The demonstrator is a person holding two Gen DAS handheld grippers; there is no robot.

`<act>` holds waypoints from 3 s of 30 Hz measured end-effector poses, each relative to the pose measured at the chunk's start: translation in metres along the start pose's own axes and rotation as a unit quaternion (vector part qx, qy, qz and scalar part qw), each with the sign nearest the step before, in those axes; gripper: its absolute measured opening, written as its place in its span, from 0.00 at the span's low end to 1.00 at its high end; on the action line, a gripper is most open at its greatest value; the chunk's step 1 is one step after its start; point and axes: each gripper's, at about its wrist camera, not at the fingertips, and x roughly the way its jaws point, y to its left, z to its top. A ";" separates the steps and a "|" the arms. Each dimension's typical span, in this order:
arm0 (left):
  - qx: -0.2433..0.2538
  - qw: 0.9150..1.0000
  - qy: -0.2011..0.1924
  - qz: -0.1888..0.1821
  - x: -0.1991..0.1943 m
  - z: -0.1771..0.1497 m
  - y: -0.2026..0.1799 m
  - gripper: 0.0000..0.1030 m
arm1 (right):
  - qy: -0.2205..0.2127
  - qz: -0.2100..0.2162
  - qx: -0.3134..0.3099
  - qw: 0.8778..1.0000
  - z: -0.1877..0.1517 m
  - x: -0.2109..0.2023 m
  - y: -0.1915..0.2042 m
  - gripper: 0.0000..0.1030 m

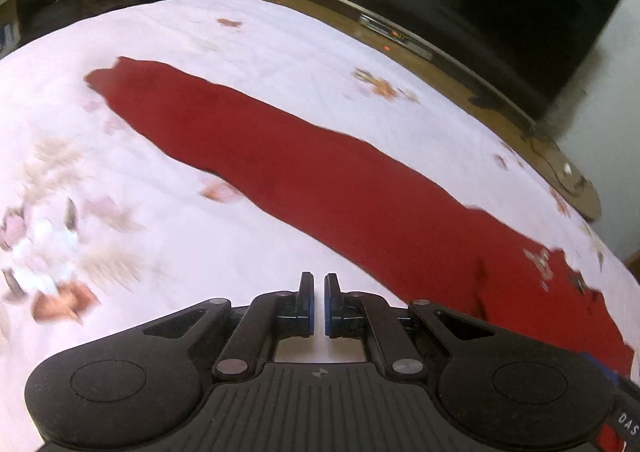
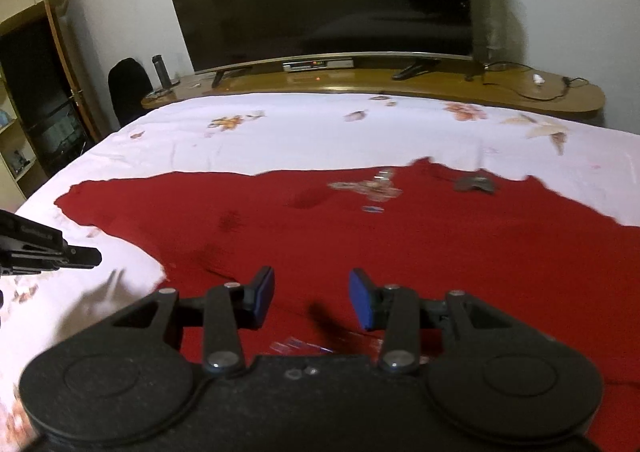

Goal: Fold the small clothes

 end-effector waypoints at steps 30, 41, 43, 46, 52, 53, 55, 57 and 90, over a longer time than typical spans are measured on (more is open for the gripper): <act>-0.104 0.994 -0.008 0.028 0.061 0.119 0.154 0.02 | 0.026 -0.037 0.020 0.999 0.009 0.080 0.110 0.44; -0.052 0.997 -0.064 0.008 0.040 0.116 0.145 0.02 | 0.026 -0.039 0.016 0.999 0.009 0.083 0.112 0.45; -0.042 0.996 -0.073 0.019 0.038 0.116 0.141 0.02 | 0.026 -0.039 0.015 0.999 0.009 0.083 0.112 0.45; -0.066 0.997 -0.008 0.030 0.052 0.121 0.149 0.02 | 0.026 -0.038 0.013 0.999 0.010 0.084 0.112 0.45; -0.132 0.991 0.014 0.004 0.061 0.120 0.174 0.02 | 0.024 -0.038 0.014 0.999 0.009 0.083 0.111 0.46; -0.131 0.991 0.014 0.005 0.059 0.120 0.173 0.02 | 0.025 -0.038 0.014 0.999 0.009 0.084 0.111 0.46; -0.116 0.993 0.015 0.010 0.056 0.120 0.167 0.02 | 0.024 -0.038 0.014 0.999 0.009 0.083 0.112 0.46; -0.090 0.996 -0.004 0.027 0.051 0.118 0.158 0.02 | 0.024 -0.038 0.015 0.999 0.009 0.084 0.112 0.46; -0.169 0.984 -0.041 -0.046 0.106 0.123 0.179 0.13 | 0.015 -0.046 0.014 0.999 0.011 0.085 0.112 0.46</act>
